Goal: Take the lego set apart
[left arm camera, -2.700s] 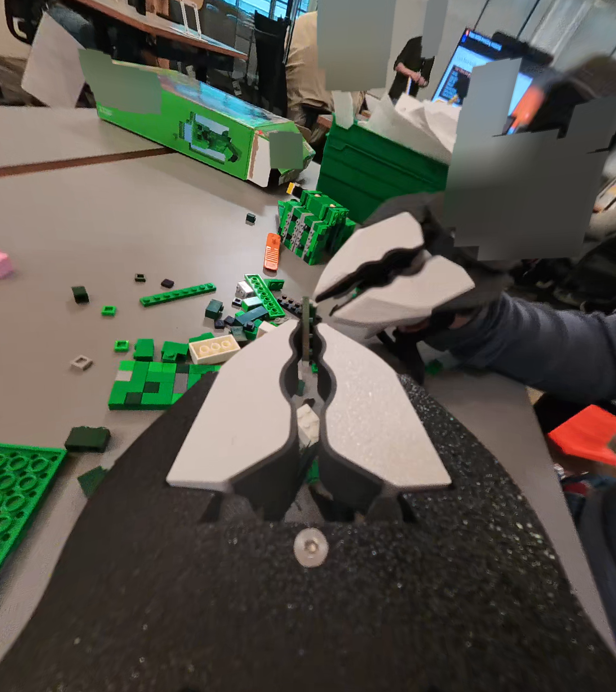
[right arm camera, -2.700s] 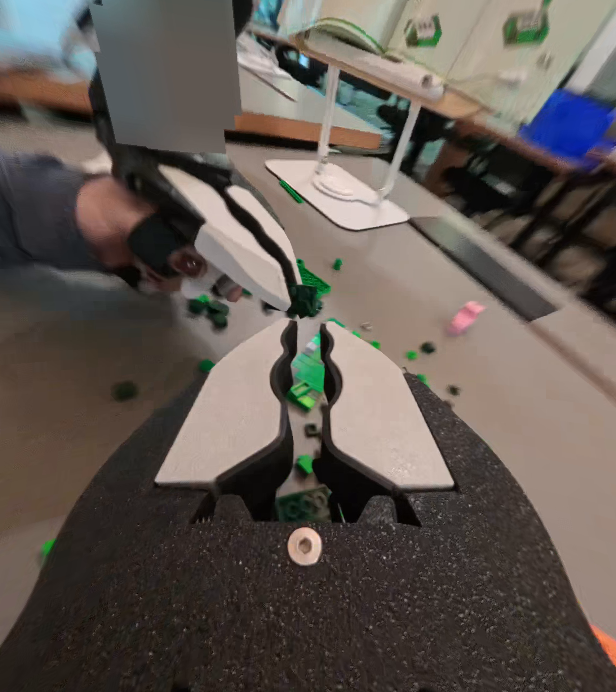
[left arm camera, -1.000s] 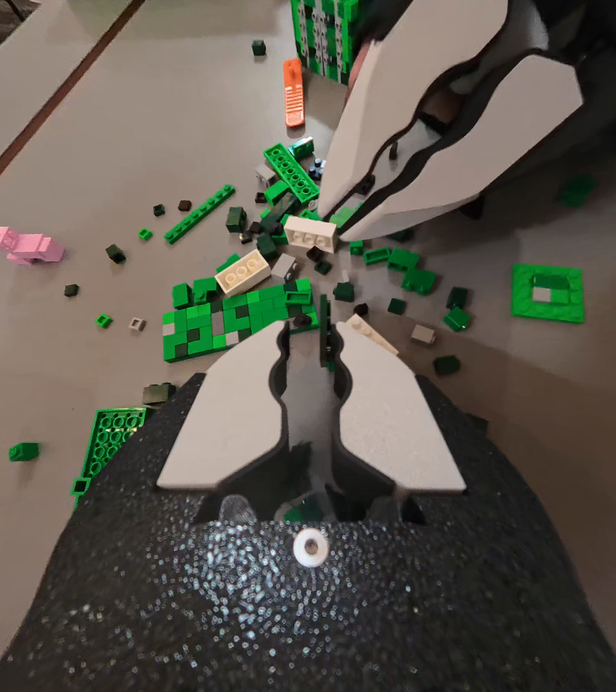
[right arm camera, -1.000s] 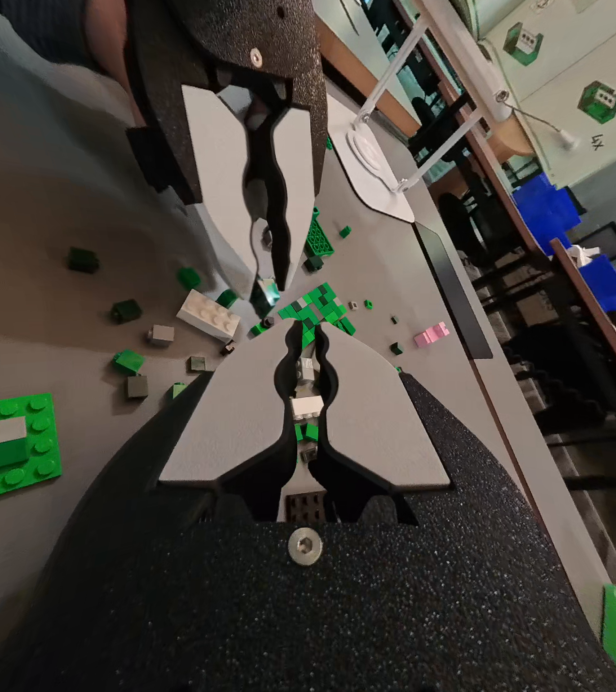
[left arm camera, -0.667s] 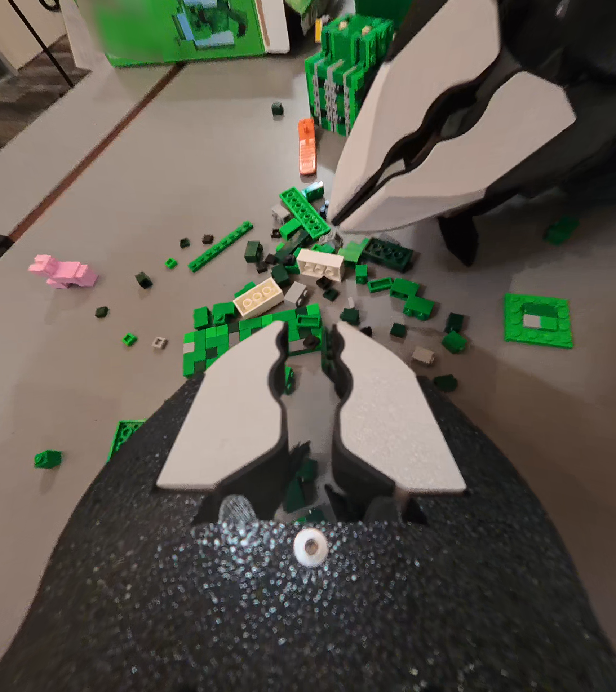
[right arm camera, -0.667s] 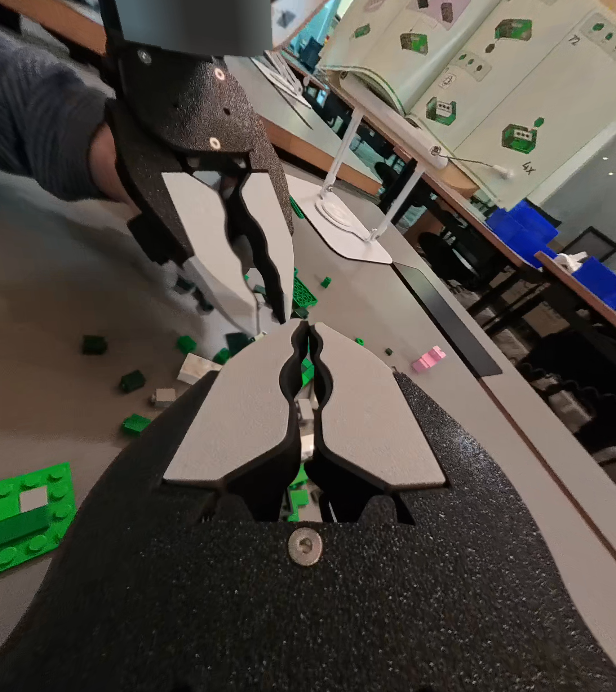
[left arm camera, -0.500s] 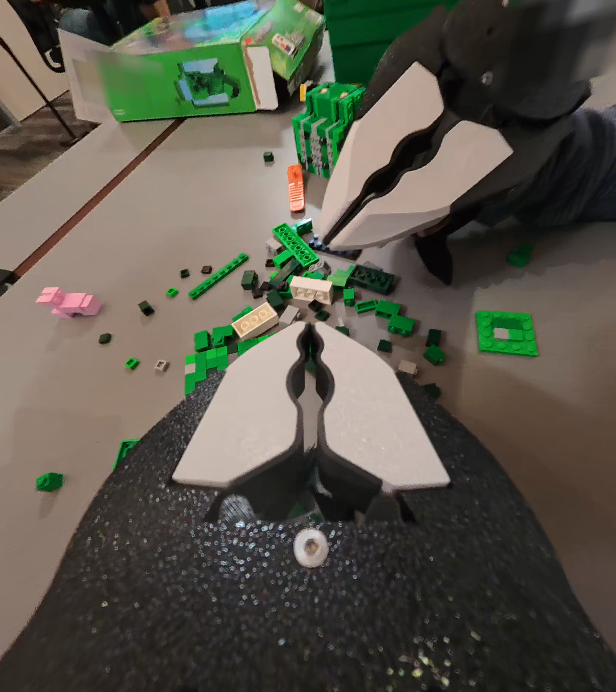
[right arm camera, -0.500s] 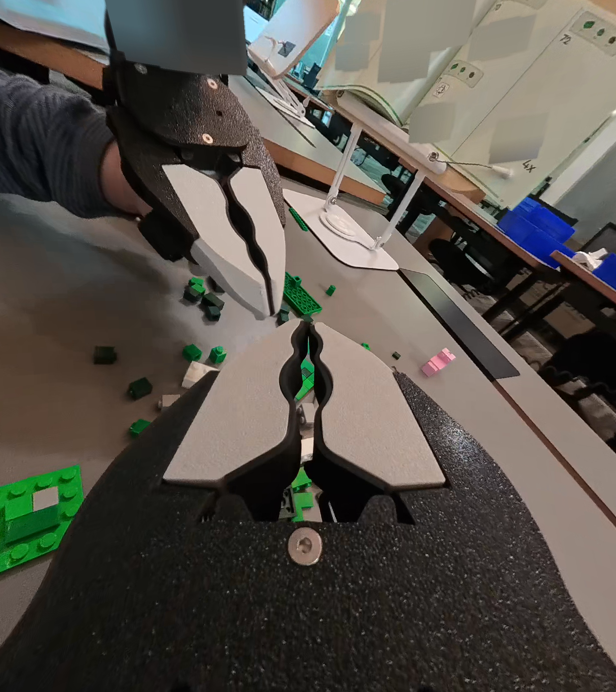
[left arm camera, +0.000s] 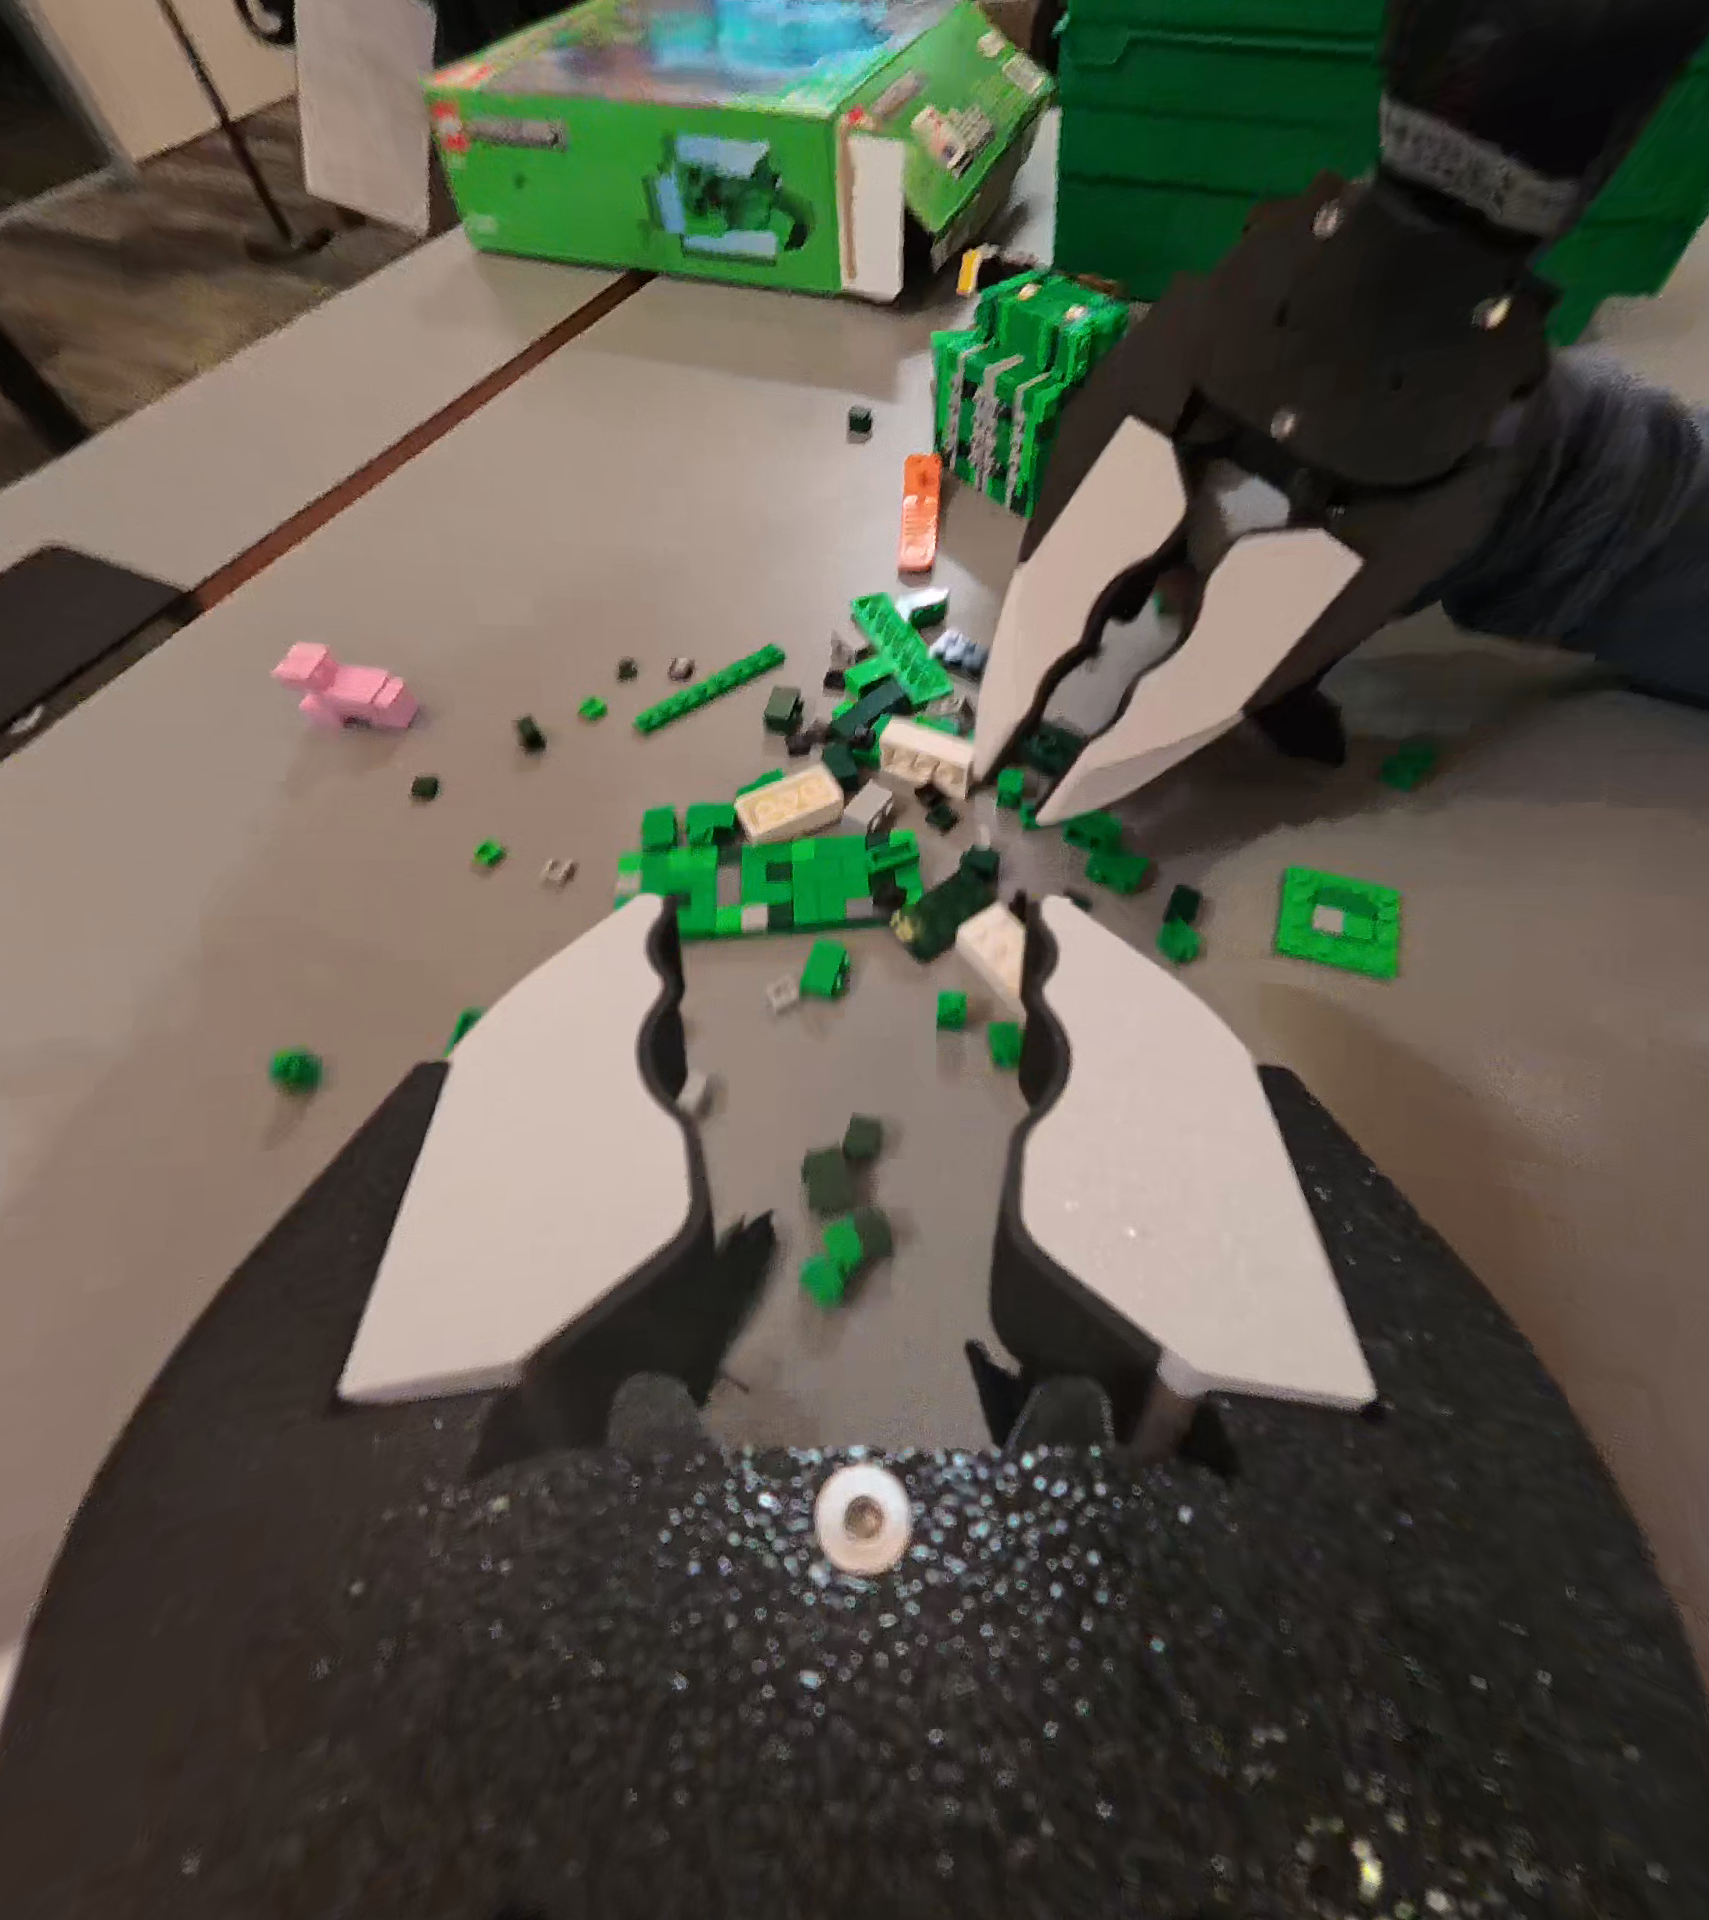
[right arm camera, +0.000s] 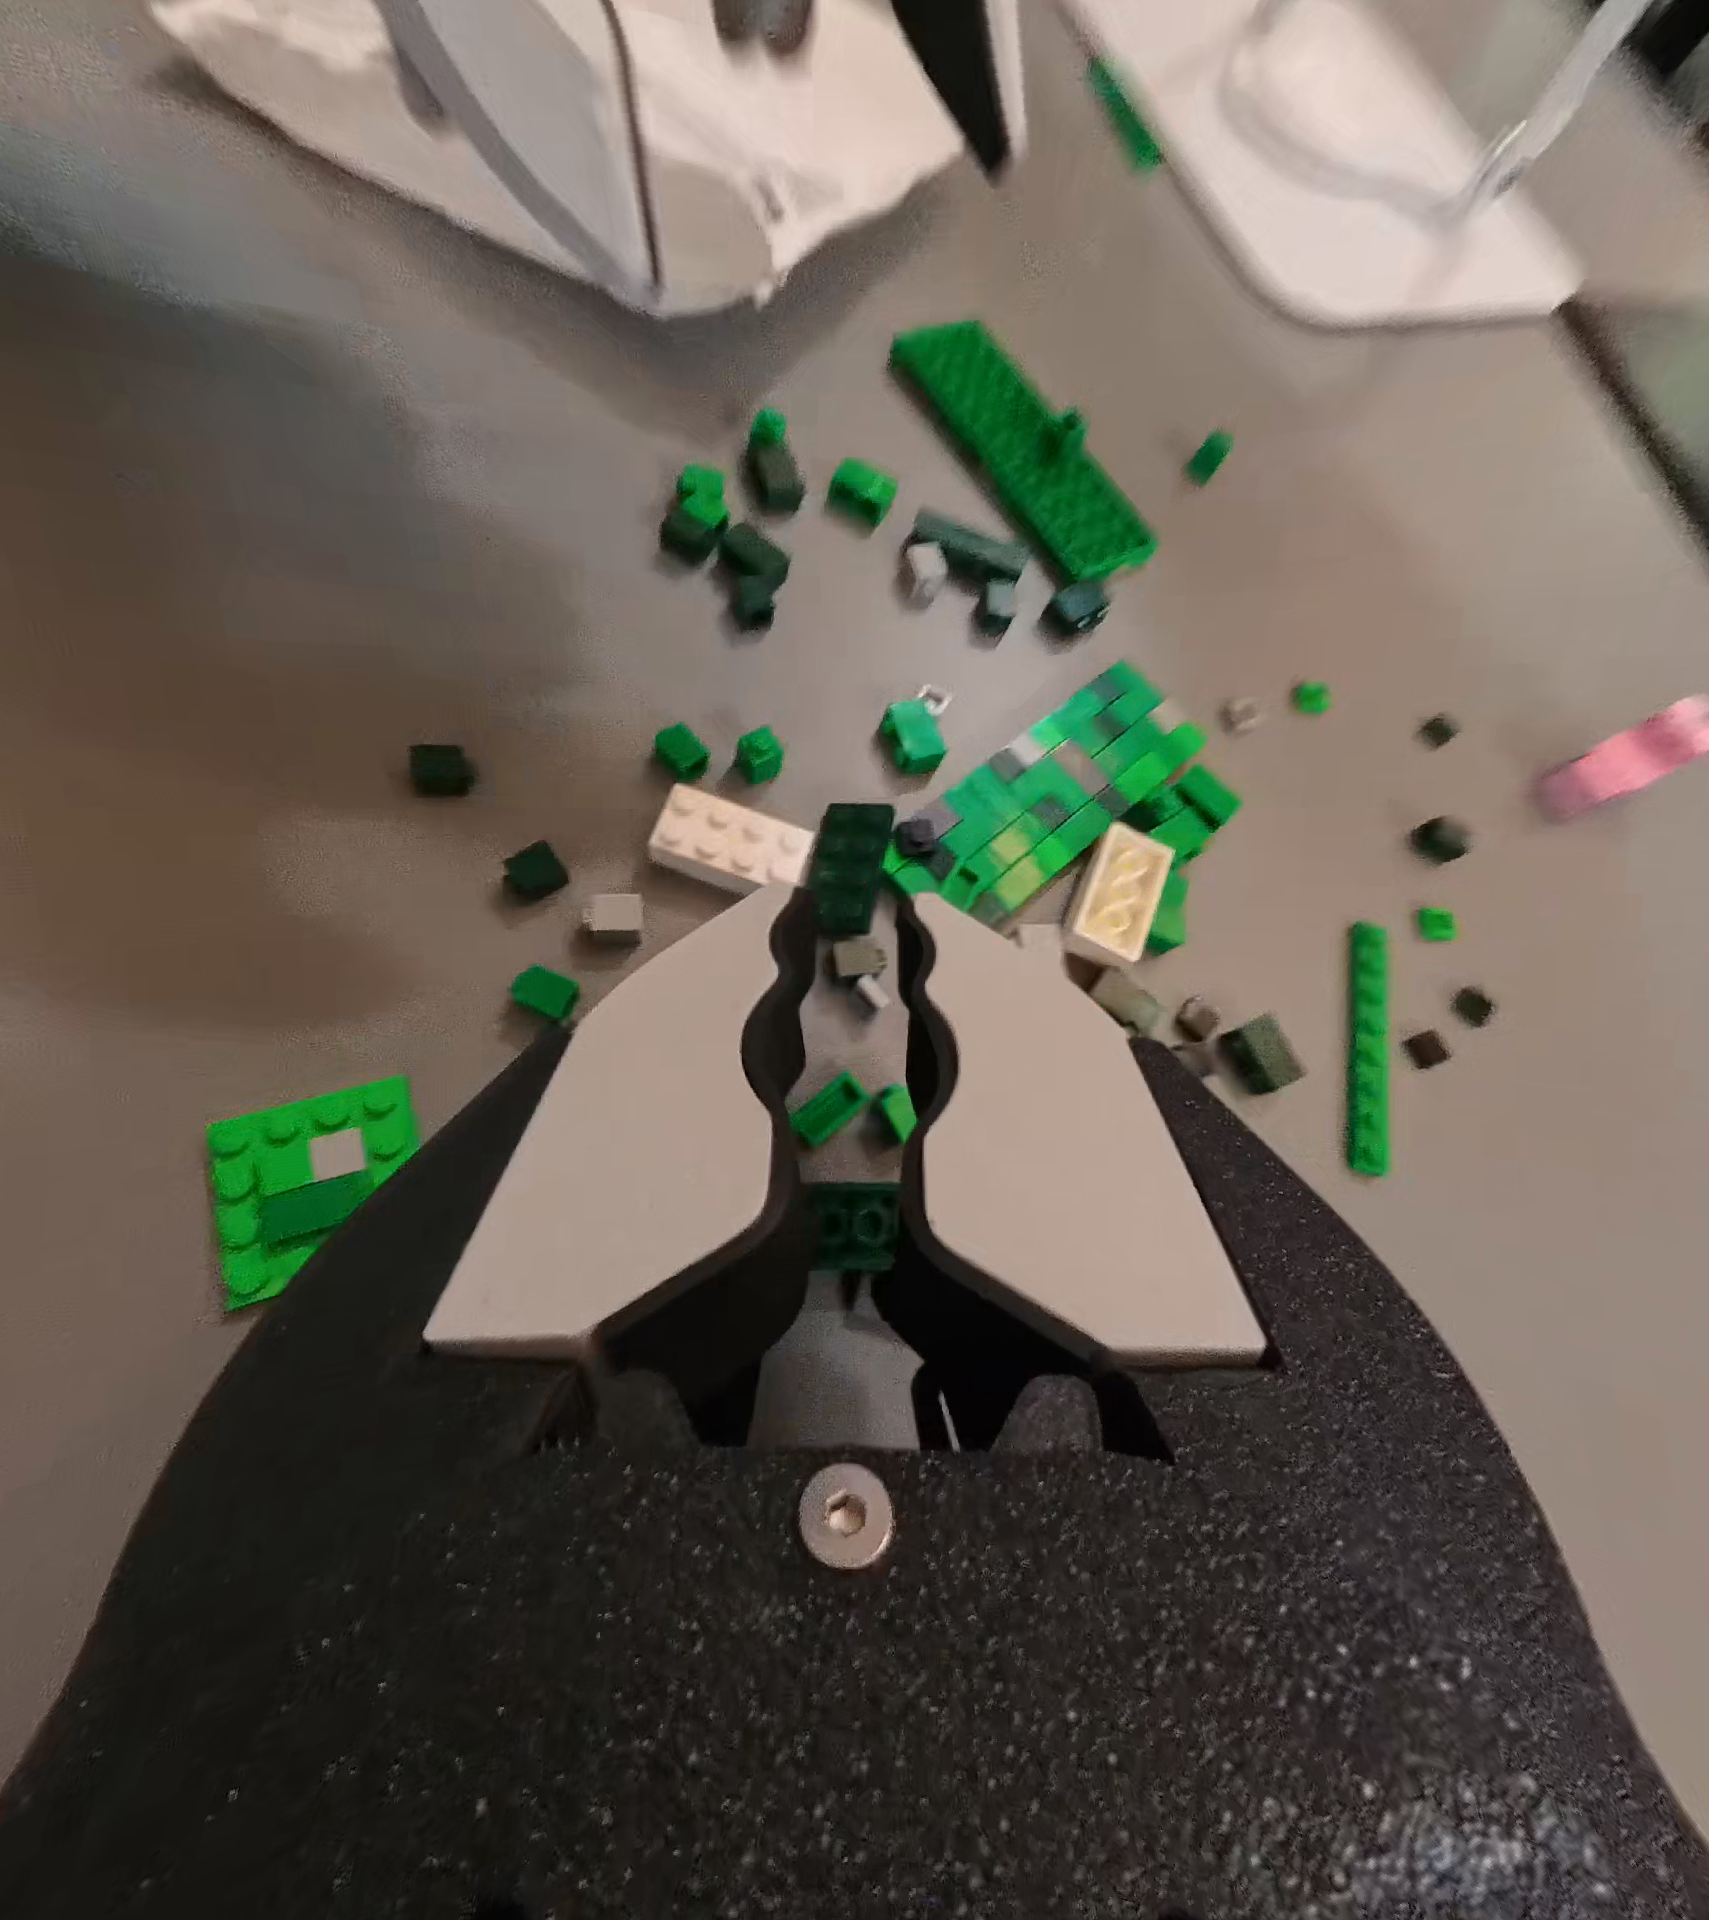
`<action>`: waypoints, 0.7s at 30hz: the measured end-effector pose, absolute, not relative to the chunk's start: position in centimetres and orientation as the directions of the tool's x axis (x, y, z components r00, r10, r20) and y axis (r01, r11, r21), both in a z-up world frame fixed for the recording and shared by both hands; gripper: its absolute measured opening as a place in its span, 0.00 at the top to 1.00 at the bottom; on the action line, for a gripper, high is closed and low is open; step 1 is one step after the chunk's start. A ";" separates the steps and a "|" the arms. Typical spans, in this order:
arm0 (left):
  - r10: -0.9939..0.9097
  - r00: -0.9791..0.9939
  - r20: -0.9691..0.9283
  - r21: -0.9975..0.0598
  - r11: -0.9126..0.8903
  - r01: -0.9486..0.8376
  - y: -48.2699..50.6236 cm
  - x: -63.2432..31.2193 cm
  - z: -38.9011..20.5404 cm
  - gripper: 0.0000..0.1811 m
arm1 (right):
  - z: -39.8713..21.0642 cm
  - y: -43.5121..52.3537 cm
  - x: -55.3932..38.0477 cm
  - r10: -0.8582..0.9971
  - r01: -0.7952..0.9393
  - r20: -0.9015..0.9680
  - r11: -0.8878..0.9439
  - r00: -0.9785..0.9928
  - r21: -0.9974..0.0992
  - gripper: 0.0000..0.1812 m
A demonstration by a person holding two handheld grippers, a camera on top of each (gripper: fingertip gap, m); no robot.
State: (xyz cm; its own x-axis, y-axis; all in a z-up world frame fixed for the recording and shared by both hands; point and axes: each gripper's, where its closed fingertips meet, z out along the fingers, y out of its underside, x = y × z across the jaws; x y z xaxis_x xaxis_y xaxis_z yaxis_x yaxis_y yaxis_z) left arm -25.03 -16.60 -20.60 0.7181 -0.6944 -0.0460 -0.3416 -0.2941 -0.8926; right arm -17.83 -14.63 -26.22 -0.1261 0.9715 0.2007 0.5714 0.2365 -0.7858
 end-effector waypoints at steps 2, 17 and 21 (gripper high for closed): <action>-0.626 0.776 -0.077 -0.840 -0.378 -0.389 -18.2 -27.6 -21.2 0.62 | -26.7 -14.6 -17.9 0.981 0.660 0.134 0.196 -0.143 -0.725 0.92; -0.329 0.930 -0.164 -0.757 -0.563 -0.332 -28.0 -36.1 -23.8 0.55 | -29.7 -14.4 -19.0 0.981 0.833 -0.058 0.126 -0.186 -0.539 0.89; -0.300 0.946 -0.125 -0.777 -0.563 -0.282 -28.7 -36.5 -23.9 0.55 | -29.7 -14.7 -19.7 0.981 0.828 -0.059 0.124 -0.186 -0.547 0.95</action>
